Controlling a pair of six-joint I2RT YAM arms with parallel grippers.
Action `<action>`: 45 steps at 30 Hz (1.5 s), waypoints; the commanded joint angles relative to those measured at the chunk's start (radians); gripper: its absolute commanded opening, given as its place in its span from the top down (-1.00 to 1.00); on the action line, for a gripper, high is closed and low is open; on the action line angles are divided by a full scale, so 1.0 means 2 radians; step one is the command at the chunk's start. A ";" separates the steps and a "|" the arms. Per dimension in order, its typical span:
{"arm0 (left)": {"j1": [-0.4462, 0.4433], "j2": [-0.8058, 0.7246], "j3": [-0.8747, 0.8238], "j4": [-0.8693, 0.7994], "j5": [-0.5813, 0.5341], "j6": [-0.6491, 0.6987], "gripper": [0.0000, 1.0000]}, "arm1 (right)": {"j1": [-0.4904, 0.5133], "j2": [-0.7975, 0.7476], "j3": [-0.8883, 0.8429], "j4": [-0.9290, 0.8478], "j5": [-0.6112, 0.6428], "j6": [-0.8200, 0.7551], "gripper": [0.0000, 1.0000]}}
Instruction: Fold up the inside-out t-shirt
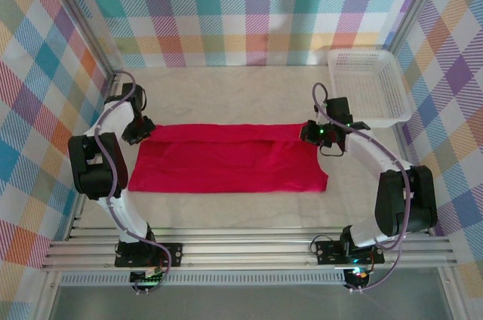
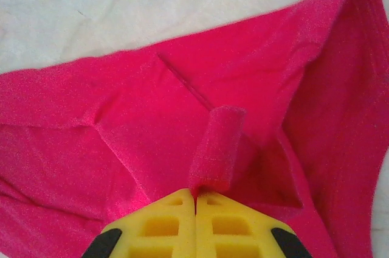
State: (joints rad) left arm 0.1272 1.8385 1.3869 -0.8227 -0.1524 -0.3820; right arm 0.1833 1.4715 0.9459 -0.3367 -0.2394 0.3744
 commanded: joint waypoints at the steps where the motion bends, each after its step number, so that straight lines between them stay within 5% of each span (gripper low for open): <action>1: 0.006 -0.025 -0.012 0.003 -0.026 -0.010 0.80 | 0.003 -0.026 -0.015 0.007 0.019 -0.011 1.00; 14: 0.011 -0.061 -0.002 -0.012 -0.023 -0.011 0.80 | 0.000 -0.073 -0.018 -0.026 0.053 -0.023 1.00; 31: 0.011 -0.075 -0.139 0.037 -0.029 -0.046 0.76 | 0.001 -0.075 -0.152 0.042 0.036 0.080 0.98; 36: 0.010 -0.096 -0.129 0.037 -0.034 -0.051 0.52 | 0.002 -0.091 -0.115 0.002 0.054 0.075 0.22; 42: -0.040 -0.145 -0.114 0.086 0.013 -0.060 0.12 | 0.022 -0.059 -0.036 -0.026 0.060 0.061 0.08; 45: -0.062 -0.136 -0.114 0.111 0.056 -0.077 0.10 | 0.061 0.007 0.018 -0.020 0.064 0.040 -0.09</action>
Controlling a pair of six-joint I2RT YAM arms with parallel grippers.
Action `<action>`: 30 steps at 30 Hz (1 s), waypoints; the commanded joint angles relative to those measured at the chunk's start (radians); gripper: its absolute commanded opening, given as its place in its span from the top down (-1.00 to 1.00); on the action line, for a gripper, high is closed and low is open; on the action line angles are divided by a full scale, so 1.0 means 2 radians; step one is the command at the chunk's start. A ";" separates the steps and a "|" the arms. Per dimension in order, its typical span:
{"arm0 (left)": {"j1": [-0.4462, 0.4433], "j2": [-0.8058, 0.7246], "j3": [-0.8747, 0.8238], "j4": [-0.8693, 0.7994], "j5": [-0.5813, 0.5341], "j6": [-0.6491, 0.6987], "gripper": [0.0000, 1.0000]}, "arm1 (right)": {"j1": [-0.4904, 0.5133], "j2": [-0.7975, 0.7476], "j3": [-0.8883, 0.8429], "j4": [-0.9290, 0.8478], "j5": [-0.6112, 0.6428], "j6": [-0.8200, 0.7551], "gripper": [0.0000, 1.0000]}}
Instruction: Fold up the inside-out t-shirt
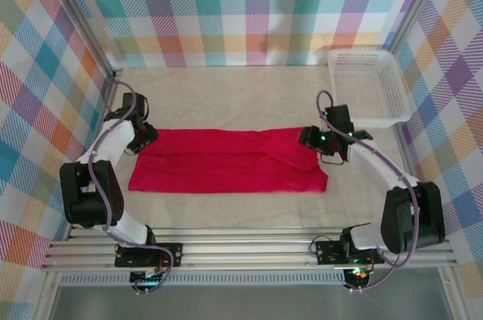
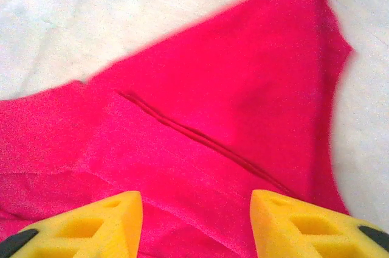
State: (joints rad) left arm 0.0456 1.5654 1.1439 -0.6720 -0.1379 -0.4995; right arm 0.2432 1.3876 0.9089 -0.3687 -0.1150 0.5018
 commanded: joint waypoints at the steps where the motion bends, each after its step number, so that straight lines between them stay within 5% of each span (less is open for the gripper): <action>1: -0.023 0.005 0.007 0.041 0.061 -0.023 0.10 | 0.044 0.073 0.059 -0.011 0.011 -0.035 -0.15; 8: -0.024 0.019 -0.004 0.045 0.067 -0.017 0.10 | 0.082 0.223 0.200 -0.057 0.057 -0.082 -0.30; 16: -0.024 0.026 -0.011 0.048 0.064 -0.011 0.11 | 0.108 0.279 0.255 -0.091 0.072 -0.106 -0.29; 20: -0.024 0.029 -0.010 0.051 0.067 -0.013 0.13 | 0.116 0.275 0.249 -0.090 0.076 -0.104 0.09; 25: -0.024 0.026 -0.009 0.047 0.065 -0.011 0.14 | 0.120 0.260 0.240 -0.094 0.078 -0.101 0.93; 30: -0.024 0.014 -0.012 0.042 0.058 -0.011 0.16 | 0.136 0.218 0.212 -0.106 0.095 -0.091 1.00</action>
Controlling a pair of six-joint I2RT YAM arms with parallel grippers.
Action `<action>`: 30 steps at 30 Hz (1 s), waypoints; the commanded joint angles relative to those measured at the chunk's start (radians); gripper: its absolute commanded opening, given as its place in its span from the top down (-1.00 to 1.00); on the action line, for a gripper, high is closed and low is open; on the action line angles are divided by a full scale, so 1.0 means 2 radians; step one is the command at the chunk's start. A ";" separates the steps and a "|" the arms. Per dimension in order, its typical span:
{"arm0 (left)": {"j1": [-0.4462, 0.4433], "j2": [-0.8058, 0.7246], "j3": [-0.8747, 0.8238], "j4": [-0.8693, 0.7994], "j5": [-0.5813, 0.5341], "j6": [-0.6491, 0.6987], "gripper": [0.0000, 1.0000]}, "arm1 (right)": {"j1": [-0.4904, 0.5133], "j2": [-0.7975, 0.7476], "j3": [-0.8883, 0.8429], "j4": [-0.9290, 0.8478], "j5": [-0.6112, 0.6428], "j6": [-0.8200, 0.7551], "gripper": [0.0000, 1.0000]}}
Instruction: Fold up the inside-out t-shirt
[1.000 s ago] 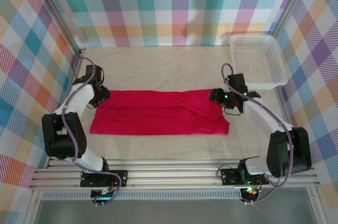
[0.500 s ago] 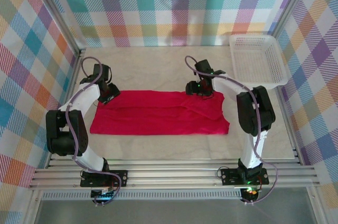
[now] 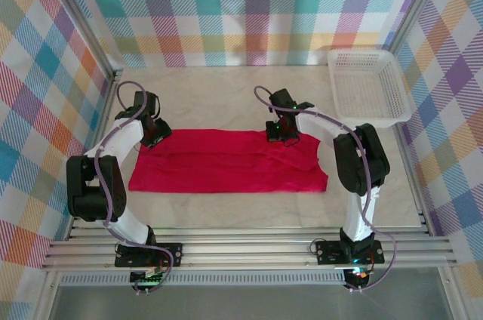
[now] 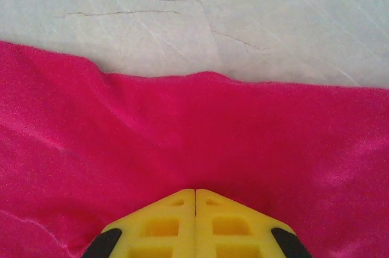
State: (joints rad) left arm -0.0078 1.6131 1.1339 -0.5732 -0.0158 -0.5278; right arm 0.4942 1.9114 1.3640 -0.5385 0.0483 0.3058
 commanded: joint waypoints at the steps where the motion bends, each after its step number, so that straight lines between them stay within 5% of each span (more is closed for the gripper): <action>1: 0.002 -0.011 -0.008 -0.007 -0.003 0.003 0.16 | 0.014 -0.055 -0.025 -0.023 0.015 0.011 1.00; 11: 0.000 -0.028 -0.022 0.002 0.011 -0.011 0.19 | 0.098 -0.180 -0.209 0.058 -0.041 0.150 1.00; 14: -0.001 -0.033 -0.024 0.002 0.013 -0.013 0.19 | 0.125 -0.184 -0.231 0.074 -0.043 0.188 0.39; 17: -0.004 -0.036 -0.024 -0.002 0.014 -0.014 0.19 | 0.138 -0.201 -0.225 0.064 -0.033 0.201 0.13; 20: -0.006 -0.041 -0.023 -0.006 0.016 -0.013 0.19 | 0.137 -0.235 -0.199 0.023 0.010 0.197 0.09; 24: -0.009 -0.040 -0.018 -0.006 0.020 -0.013 0.19 | 0.102 -0.243 -0.160 -0.008 0.043 0.161 0.03; 30: -0.022 -0.017 -0.006 -0.003 0.029 -0.016 0.19 | -0.011 -0.139 -0.089 -0.025 -0.008 0.091 -0.06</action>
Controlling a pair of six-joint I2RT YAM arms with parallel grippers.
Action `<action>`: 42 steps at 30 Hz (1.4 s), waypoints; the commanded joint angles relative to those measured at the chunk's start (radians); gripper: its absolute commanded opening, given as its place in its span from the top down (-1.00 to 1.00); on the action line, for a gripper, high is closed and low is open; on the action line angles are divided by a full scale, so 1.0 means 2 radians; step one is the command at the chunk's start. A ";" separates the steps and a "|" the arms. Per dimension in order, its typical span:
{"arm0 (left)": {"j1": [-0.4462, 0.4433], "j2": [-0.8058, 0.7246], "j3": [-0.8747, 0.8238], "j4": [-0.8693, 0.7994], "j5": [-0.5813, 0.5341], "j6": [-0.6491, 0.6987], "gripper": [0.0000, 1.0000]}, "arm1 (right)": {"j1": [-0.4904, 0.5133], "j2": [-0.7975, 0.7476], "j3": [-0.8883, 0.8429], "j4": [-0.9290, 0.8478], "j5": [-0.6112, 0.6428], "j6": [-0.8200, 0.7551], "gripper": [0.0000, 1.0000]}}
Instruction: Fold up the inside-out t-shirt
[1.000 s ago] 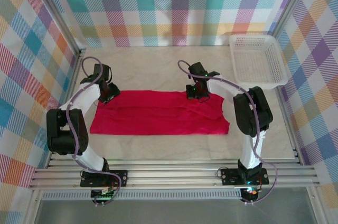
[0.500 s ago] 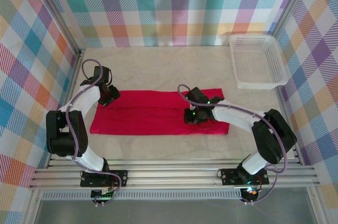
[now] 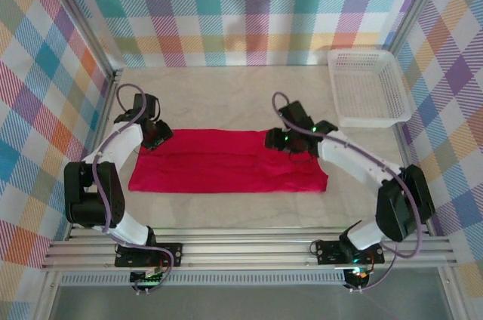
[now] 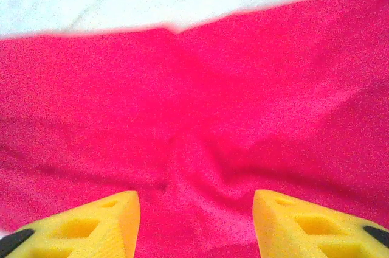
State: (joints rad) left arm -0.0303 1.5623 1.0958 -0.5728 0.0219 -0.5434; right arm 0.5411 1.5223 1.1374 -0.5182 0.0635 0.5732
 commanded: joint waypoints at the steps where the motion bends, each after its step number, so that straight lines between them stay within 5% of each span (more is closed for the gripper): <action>1: -0.013 0.011 0.014 -0.005 0.010 -0.008 0.19 | -0.042 0.072 0.037 -0.050 -0.013 -0.050 -0.07; 13: -0.025 0.032 0.017 -0.001 0.007 -0.010 0.19 | -0.048 0.083 -0.013 -0.086 -0.040 -0.069 -0.25; 31: -0.031 0.025 0.032 -0.014 -0.003 -0.007 0.20 | 0.032 -0.096 -0.146 -0.103 -0.025 0.010 -0.32; 35: -0.031 0.026 0.044 -0.029 -0.006 0.002 0.19 | 0.003 -0.073 -0.088 -0.095 0.003 -0.005 -0.38; 42: -0.006 0.055 0.043 -0.014 0.031 0.002 0.18 | -0.071 0.071 0.005 -0.065 -0.039 0.005 -0.41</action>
State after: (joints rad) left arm -0.0704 1.6337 1.1633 -0.5919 0.0448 -0.5549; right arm 0.4217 1.5738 1.1191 -0.6434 0.0128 0.5655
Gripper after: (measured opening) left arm 0.410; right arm 0.703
